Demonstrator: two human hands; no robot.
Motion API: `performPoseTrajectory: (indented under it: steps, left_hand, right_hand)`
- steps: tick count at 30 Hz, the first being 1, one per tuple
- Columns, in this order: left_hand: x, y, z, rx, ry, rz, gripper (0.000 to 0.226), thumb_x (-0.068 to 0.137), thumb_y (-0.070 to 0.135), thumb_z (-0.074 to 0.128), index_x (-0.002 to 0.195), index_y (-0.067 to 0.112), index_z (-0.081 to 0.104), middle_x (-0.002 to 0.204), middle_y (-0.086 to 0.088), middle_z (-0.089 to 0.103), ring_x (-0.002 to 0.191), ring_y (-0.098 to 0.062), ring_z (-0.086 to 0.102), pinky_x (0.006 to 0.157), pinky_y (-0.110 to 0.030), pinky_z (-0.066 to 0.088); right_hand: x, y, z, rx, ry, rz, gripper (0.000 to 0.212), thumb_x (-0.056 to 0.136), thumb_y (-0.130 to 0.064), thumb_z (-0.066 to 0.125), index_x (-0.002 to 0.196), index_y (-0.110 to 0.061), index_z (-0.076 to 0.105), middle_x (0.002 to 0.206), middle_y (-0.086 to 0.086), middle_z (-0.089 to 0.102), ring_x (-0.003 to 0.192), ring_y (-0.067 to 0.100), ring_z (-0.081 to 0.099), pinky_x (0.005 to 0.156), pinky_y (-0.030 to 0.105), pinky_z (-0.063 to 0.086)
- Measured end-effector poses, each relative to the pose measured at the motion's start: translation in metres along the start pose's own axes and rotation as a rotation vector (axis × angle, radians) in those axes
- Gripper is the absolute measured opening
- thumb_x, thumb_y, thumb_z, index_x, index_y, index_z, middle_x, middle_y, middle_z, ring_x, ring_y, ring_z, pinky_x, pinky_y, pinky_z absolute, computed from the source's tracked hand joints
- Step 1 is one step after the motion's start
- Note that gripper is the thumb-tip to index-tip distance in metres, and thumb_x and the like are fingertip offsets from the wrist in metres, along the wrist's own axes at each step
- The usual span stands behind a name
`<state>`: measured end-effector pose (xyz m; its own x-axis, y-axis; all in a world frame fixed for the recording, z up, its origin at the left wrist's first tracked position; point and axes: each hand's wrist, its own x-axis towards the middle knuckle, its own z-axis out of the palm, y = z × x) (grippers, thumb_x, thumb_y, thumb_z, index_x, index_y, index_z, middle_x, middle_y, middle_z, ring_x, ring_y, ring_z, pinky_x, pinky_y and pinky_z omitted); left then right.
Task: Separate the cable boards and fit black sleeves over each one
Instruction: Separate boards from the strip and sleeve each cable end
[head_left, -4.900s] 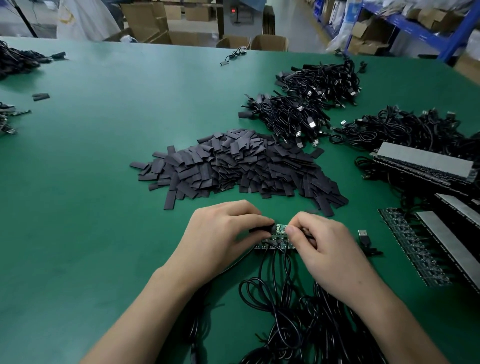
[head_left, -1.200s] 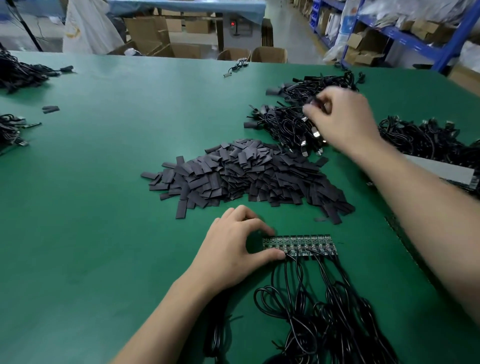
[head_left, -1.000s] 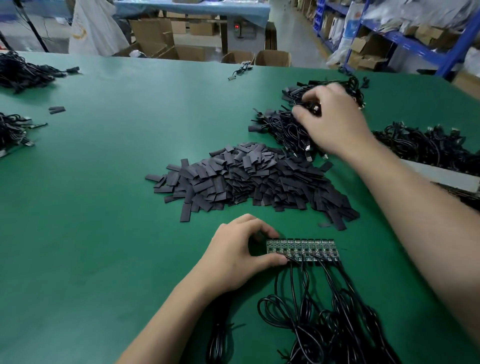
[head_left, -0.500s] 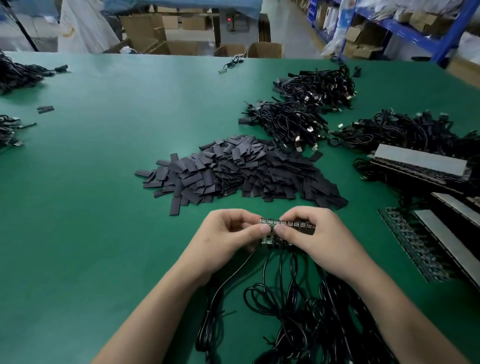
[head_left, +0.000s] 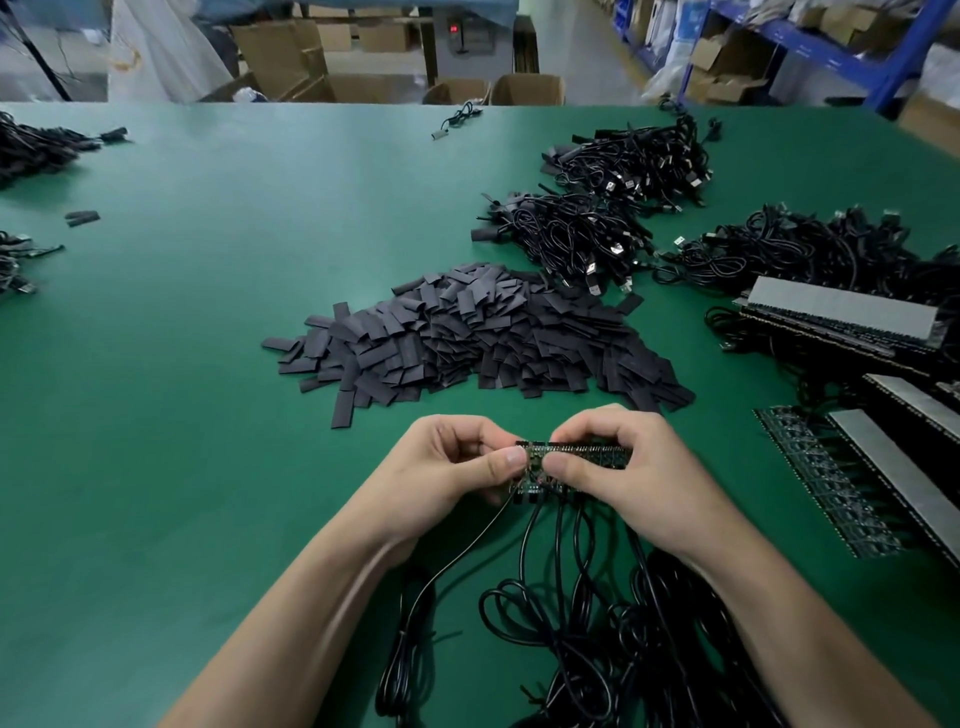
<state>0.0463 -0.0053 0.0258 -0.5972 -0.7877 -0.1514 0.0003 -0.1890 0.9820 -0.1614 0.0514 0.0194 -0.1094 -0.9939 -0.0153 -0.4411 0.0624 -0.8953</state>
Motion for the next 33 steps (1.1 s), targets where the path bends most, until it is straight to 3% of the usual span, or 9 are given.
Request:
performPoseTrajectory:
  steps: [4,8,13,17,21,23,26,29,33]
  left_hand:
    - [-0.001,-0.002,0.0,-0.05,-0.014,-0.013,0.008,0.082,0.021,0.074,0.083,0.015,0.079,0.075,-0.004,0.071,0.063,-0.009,0.061,0.062,-0.017,0.05]
    - [0.0,-0.004,0.001,-0.003,0.085,0.012,0.02,0.078,0.031,0.079,0.091,0.015,0.082,0.083,-0.009,0.076,0.071,-0.015,0.068,0.068,-0.023,0.055]
    - [0.001,-0.007,0.003,0.024,0.176,0.076,0.021,0.08,0.034,0.078,0.093,0.018,0.082,0.083,0.002,0.077,0.075,-0.006,0.066,0.069,-0.018,0.052]
    - [0.0,-0.004,0.005,0.052,0.221,0.158,0.019,0.078,0.029,0.079,0.091,0.016,0.082,0.082,0.0,0.077,0.071,-0.004,0.065,0.067,-0.014,0.049]
    - [-0.001,0.002,0.011,0.002,0.244,0.24,0.01,0.076,0.022,0.083,0.085,0.019,0.081,0.085,-0.007,0.077,0.079,-0.014,0.071,0.076,-0.024,0.057]
    - [-0.002,0.009,0.015,0.012,0.21,0.288,0.013,0.079,0.023,0.088,0.088,0.019,0.08,0.086,-0.007,0.078,0.081,-0.018,0.073,0.078,-0.029,0.06]
    - [0.003,0.028,0.01,0.095,0.176,0.404,0.017,0.084,0.031,0.076,0.099,0.025,0.08,0.089,0.0,0.077,0.081,-0.01,0.069,0.074,-0.021,0.055]
    - [0.027,0.042,-0.006,0.369,0.331,0.416,0.016,0.096,0.029,0.069,0.109,0.028,0.077,0.095,0.006,0.078,0.084,-0.008,0.071,0.076,-0.02,0.054]
    - [0.077,0.043,-0.024,0.719,0.528,0.351,0.022,0.098,0.024,0.068,0.118,0.025,0.076,0.102,0.012,0.075,0.095,-0.006,0.07,0.088,-0.022,0.055]
  right_hand:
    - [-0.003,-0.006,0.0,0.021,-0.04,-0.018,0.01,0.082,-0.039,0.085,0.086,-0.039,0.076,0.099,-0.015,0.071,0.098,-0.002,0.064,0.088,0.027,0.043]
    - [-0.007,-0.008,-0.001,-0.113,-0.013,-0.049,0.012,0.081,-0.048,0.082,0.088,-0.044,0.074,0.1,-0.02,0.069,0.102,-0.006,0.061,0.087,0.024,0.042]
    - [-0.009,-0.007,-0.003,-0.278,0.003,-0.044,0.015,0.081,-0.055,0.072,0.092,-0.046,0.073,0.103,-0.019,0.066,0.111,0.007,0.059,0.103,0.042,0.045]
    - [-0.009,-0.013,-0.001,-0.374,-0.019,-0.181,0.026,0.084,-0.059,0.064,0.102,-0.043,0.073,0.102,-0.029,0.065,0.116,-0.004,0.052,0.109,0.043,0.039]
    - [-0.011,-0.022,0.003,-0.181,-0.071,-0.183,0.015,0.085,-0.058,0.066,0.093,-0.047,0.073,0.105,-0.03,0.067,0.109,-0.007,0.061,0.096,0.025,0.046]
    - [-0.01,-0.028,0.006,-0.067,-0.106,-0.175,0.015,0.093,-0.049,0.068,0.095,-0.037,0.077,0.102,-0.023,0.073,0.101,-0.002,0.068,0.091,0.028,0.052]
    - [-0.012,-0.041,0.001,0.216,-0.18,-0.196,0.016,0.097,-0.033,0.067,0.094,-0.021,0.078,0.094,-0.004,0.08,0.092,0.01,0.075,0.086,0.024,0.057]
    - [-0.017,-0.057,-0.016,0.583,-0.222,-0.186,0.02,0.092,-0.038,0.066,0.086,-0.022,0.077,0.085,0.006,0.078,0.081,0.018,0.076,0.079,0.023,0.058]
    - [-0.021,-0.072,-0.053,0.8,-0.176,-0.21,0.026,0.092,-0.047,0.065,0.08,-0.024,0.069,0.067,-0.004,0.061,0.058,0.013,0.061,0.059,0.025,0.056]
